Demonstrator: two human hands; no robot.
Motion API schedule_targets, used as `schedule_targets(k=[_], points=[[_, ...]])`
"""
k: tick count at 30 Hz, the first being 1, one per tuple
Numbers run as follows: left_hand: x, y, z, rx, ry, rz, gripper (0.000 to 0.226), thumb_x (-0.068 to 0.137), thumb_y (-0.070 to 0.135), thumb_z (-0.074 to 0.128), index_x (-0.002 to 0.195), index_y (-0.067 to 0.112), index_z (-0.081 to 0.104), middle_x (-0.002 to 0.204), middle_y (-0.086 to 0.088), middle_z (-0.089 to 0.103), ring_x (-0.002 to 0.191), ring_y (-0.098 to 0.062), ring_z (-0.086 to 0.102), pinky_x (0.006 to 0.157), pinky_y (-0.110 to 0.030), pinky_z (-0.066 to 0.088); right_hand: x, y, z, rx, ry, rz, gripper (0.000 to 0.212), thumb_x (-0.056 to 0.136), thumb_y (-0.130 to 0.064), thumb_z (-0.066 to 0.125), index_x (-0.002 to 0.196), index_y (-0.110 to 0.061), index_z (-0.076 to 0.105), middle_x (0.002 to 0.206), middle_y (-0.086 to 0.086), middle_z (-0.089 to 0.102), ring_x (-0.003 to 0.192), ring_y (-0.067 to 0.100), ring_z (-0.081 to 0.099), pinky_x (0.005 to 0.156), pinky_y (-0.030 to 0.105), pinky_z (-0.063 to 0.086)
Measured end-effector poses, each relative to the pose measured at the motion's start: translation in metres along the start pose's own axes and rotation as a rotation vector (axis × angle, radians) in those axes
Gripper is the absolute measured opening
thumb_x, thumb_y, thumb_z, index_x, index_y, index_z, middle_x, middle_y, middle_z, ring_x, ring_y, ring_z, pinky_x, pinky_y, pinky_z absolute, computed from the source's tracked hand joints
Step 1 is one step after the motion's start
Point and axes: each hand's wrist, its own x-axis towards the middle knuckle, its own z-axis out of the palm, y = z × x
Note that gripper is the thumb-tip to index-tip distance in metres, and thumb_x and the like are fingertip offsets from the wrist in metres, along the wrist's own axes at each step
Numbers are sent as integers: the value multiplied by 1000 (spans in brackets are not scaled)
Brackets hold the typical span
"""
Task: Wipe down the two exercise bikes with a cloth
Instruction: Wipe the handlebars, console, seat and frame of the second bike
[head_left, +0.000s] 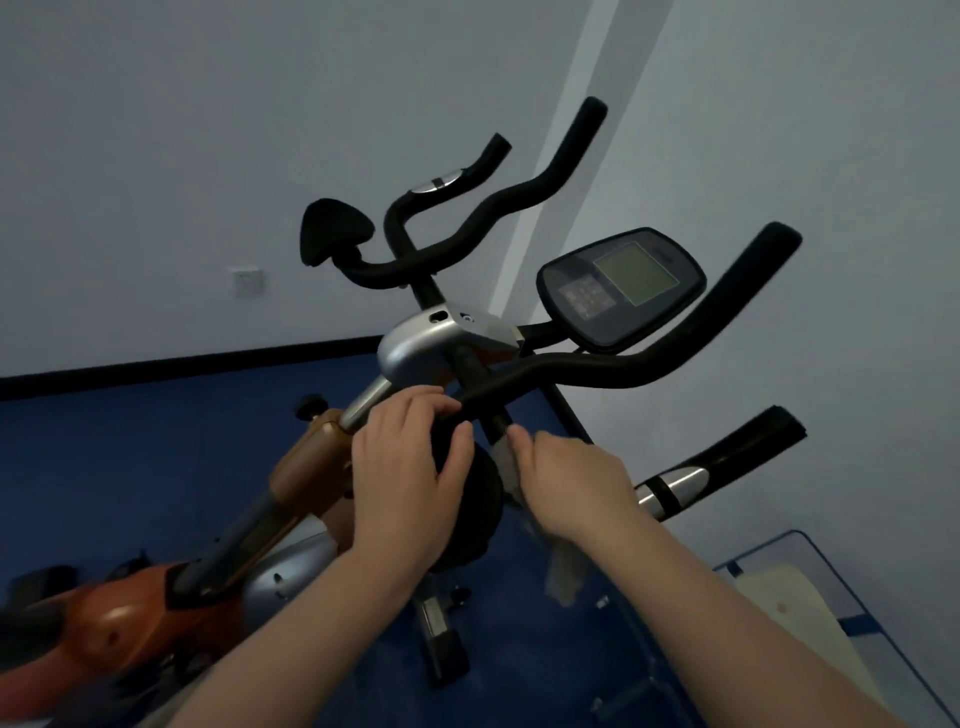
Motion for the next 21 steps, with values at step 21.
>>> schedule_targets(k=[21], points=[[2,-8,0,-157,-44,67,14,93,37,49,100,32,60,111,19,56,108,-4,50,90,-28,40,12,3,-5,178,-123,75,42,98,-60,21,106,-22,36,101,7,61,82,24,57,67,38,40]])
